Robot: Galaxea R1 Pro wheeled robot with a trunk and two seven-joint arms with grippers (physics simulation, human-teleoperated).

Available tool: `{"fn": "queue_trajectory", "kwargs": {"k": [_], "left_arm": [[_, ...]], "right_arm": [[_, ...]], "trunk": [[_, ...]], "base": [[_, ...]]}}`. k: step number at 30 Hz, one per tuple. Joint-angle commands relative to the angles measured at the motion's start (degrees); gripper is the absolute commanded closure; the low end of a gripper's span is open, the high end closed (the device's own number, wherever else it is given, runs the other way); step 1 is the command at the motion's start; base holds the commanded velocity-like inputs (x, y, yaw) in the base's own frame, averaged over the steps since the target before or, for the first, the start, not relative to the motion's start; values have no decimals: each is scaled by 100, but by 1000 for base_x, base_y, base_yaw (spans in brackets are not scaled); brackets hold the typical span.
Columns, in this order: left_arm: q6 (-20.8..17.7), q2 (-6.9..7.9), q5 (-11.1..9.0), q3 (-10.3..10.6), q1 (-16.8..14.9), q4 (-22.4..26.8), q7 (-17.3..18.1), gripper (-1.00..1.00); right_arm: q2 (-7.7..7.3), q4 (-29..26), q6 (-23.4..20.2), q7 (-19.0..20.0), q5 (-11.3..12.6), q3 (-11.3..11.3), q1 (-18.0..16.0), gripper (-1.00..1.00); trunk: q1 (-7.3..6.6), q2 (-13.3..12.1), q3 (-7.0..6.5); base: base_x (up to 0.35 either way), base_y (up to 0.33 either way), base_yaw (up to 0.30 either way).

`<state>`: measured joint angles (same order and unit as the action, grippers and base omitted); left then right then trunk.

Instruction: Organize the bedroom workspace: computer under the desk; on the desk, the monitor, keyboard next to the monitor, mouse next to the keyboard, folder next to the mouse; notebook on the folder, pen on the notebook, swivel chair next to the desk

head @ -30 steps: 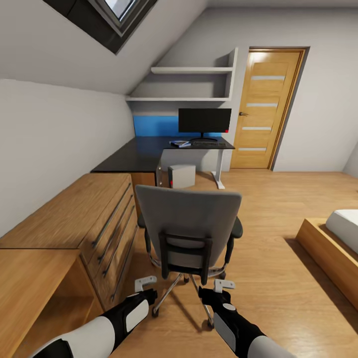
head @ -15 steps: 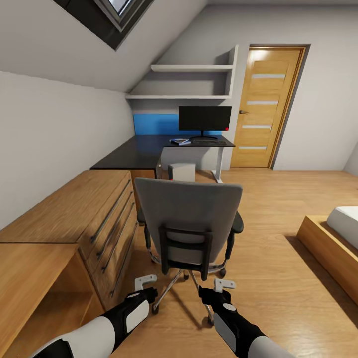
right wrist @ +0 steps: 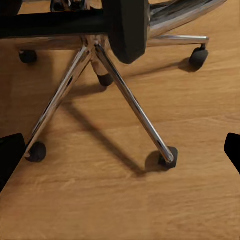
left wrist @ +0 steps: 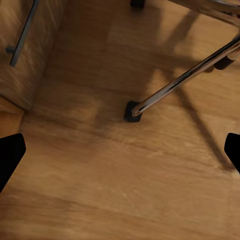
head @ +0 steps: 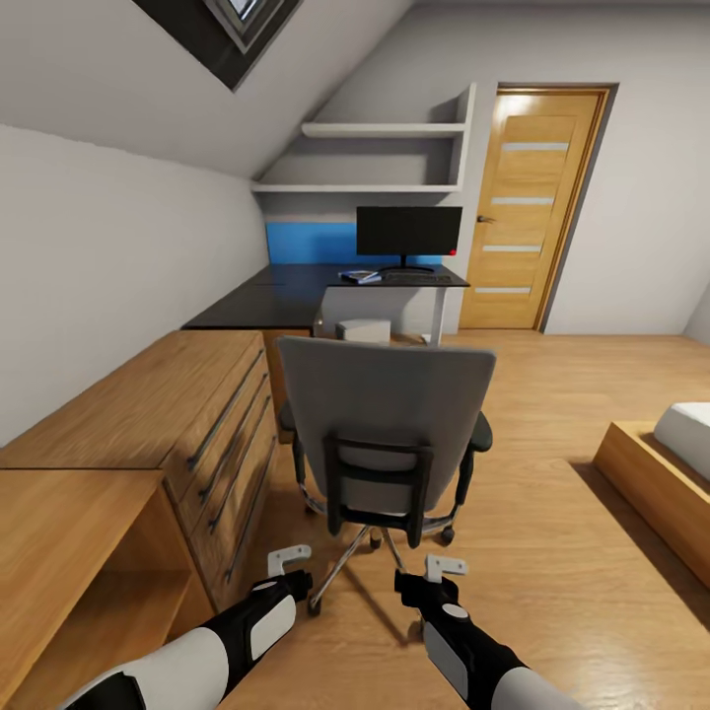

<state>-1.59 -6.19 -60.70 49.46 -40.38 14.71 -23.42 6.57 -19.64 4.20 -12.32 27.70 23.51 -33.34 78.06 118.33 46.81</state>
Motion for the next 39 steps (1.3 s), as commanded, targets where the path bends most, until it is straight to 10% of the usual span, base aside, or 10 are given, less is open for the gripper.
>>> {"fn": "queue_trajectory", "kwargs": {"k": [1,39], "left_arm": [[-15,4,-24,46,-5,12,-40,-100],[-67,-161,-6,52,-5,16,-40,-100]], "right_arm": [[-3,3,29,-33,60,49,-6,-100],[-153,-343,45,-69,36,43,-23,-100]], "trunk": [[22,44,24],[856,1568,698]], "base": [[0,106,0],[0,8,-33]]}}
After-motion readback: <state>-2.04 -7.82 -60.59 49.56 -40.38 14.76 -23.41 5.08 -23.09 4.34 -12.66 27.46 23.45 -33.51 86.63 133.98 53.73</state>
